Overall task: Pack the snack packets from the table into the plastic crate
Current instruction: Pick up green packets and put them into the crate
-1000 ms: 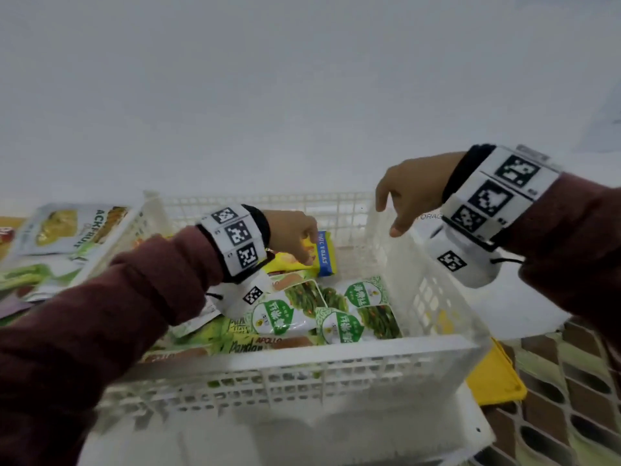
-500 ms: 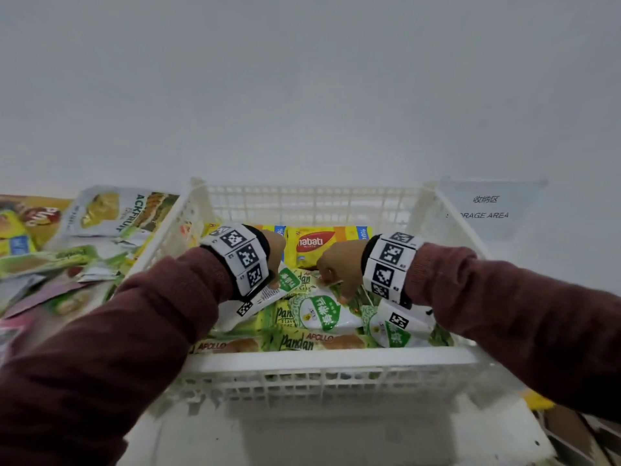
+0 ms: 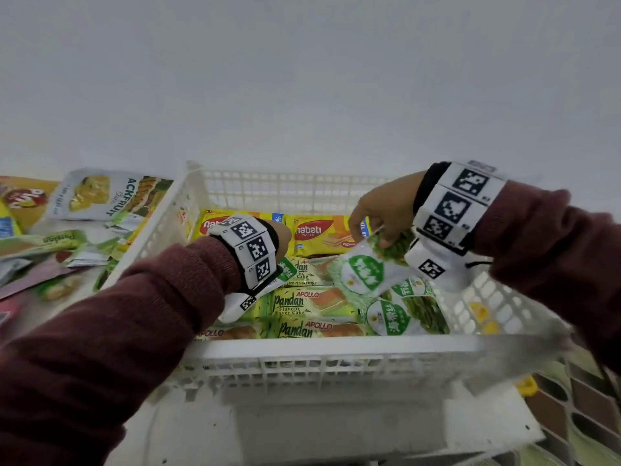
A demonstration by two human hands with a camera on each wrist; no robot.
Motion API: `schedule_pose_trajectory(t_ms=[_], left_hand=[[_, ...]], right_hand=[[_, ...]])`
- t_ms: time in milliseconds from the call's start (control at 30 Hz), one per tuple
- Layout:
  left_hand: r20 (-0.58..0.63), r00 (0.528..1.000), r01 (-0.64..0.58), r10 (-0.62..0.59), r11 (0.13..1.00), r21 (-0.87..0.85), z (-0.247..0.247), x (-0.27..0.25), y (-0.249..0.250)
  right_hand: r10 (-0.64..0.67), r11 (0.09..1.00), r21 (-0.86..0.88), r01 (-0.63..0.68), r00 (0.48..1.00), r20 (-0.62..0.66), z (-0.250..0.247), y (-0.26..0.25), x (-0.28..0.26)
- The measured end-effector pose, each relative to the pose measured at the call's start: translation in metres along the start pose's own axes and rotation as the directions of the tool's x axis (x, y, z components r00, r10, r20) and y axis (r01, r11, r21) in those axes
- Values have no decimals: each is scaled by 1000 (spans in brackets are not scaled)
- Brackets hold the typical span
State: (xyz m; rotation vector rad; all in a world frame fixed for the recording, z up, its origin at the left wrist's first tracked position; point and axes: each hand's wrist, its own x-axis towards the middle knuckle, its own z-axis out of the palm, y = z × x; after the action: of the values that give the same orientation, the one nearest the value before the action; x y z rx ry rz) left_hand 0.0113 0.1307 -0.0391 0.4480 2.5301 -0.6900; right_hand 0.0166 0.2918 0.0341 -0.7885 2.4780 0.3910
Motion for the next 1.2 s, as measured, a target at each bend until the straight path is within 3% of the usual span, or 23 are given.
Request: schedule_pose_trajectory(t_ms=[200,300,400,633,833,967,1200], left_hand=[[-6,999,37,-38,998,-53,-2,0,3],[5,997,79,-79,991,-106,2,1,-6],[3,995,96,-97,990,-99,9,7,-11],[-57,997,45,-52,993,-107,14,6,-10],[2,999,48,-49,972,-229,13,6,-8],[-70,991,100,-113,980,-171,22,7,-6],[-20,993,114,-120,971,-210,15,2,-4]], right_hand=[[95,994,-83,-71,934,344,32,4,7],[185,960,-260,-102,930,317,55,1,16],[133,889,-458,32,936,325,66,-5,18],[64,977,-208,44,872,485,37,-9,7],[62,971,-230,72,847,528,55,-18,15],[163,968,-243,-55,877,452,74,-29,17],[196,948,-301,-106,938,285,81,-40,6]])
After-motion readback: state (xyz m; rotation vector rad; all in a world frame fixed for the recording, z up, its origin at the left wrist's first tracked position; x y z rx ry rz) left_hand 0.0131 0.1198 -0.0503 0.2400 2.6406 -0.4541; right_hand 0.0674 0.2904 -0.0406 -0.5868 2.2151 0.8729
